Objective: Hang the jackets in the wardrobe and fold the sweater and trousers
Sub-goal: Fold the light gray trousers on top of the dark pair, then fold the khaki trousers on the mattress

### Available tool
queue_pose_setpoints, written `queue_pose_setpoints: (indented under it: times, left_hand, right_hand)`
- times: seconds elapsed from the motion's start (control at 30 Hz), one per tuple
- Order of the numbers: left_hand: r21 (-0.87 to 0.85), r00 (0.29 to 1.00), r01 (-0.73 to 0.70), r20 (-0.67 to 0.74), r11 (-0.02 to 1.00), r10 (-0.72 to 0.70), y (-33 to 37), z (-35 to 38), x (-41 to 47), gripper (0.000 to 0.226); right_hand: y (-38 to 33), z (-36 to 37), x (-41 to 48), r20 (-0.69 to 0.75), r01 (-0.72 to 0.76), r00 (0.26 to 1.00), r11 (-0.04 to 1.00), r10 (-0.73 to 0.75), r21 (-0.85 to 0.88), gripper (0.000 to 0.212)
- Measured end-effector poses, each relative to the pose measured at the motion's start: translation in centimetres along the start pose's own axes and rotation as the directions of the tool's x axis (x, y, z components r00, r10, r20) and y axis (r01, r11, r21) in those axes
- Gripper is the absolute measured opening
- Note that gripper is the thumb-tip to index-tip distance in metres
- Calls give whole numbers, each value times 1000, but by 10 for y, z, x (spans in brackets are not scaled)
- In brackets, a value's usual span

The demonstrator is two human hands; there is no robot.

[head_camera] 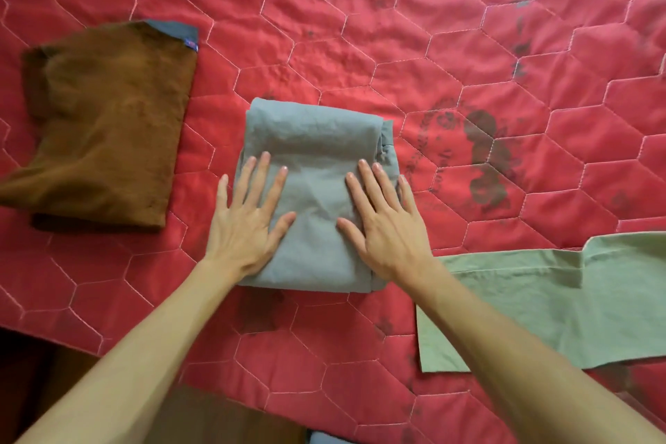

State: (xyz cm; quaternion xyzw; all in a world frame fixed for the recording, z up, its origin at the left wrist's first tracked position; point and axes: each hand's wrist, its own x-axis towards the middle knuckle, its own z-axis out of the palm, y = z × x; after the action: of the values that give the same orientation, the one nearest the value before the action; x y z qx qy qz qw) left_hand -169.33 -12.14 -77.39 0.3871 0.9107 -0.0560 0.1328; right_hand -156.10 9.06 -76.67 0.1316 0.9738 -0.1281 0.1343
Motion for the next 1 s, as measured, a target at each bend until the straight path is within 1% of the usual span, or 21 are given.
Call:
queue_pose_setpoints:
  times: [0.13, 0.2, 0.27, 0.3, 0.37, 0.43, 0.57, 0.7, 0.8, 0.87, 0.93, 1.0]
  left_hand:
    - [12, 996, 20, 83, 1000, -21, 12, -18, 2, 77]
    - [-9, 998, 34, 59, 999, -34, 26, -30, 3, 78]
    - [-91, 1000, 26, 17, 996, -24, 53, -41, 5, 74]
    - [-129, 1000, 0, -5, 992, 0, 70, -45, 7, 72]
    - [-158, 994, -102, -42, 982, 97, 110, -52, 11, 68]
    - [-171, 977, -214, -44, 962, 210, 158, -57, 17, 64]
    - [-229, 938, -338, -2, 913, 347, 258, -64, 32, 62]
    - [-223, 900, -394, 102, 892, 424, 347, -63, 49, 61]
    - [-274, 852, -426, 200, 862, 484, 409, -63, 59, 63]
    - [-279, 831, -450, 217, 849, 512, 445, -62, 66, 60]
    - [-305, 848, -417, 210, 856, 487, 479, -61, 75, 55]
    - [-327, 874, -358, 213, 875, 437, 515, -61, 85, 58]
  right_hand:
    - [8, -13, -13, 55, -153, 987, 988, 152, 31, 75]
    - [16, -22, -22, 52, -175, 984, 983, 172, 61, 70]
    - [34, -33, -34, 25, -168, 986, 983, 167, 72, 62]
    - [47, -37, -43, 23, -161, 987, 984, 160, 70, 60]
    - [76, -43, -65, 18, -162, 987, 985, 161, 59, 56]
    - [112, -45, -90, 11, -207, 978, 977, 207, 45, 55]
    - [190, -46, -139, 49, -317, 948, 948, 316, 20, 57]
    - [263, -50, -192, 34, -409, 912, 912, 410, -28, 54]
    - [316, -57, -233, 2, -510, 859, 857, 512, -68, 54]
    - [352, -63, -260, -11, -587, 809, 807, 587, -61, 58]
    - [383, -70, -285, -21, -670, 742, 741, 670, -48, 61]
    - [412, -76, -310, -15, -766, 642, 643, 766, 4, 62]
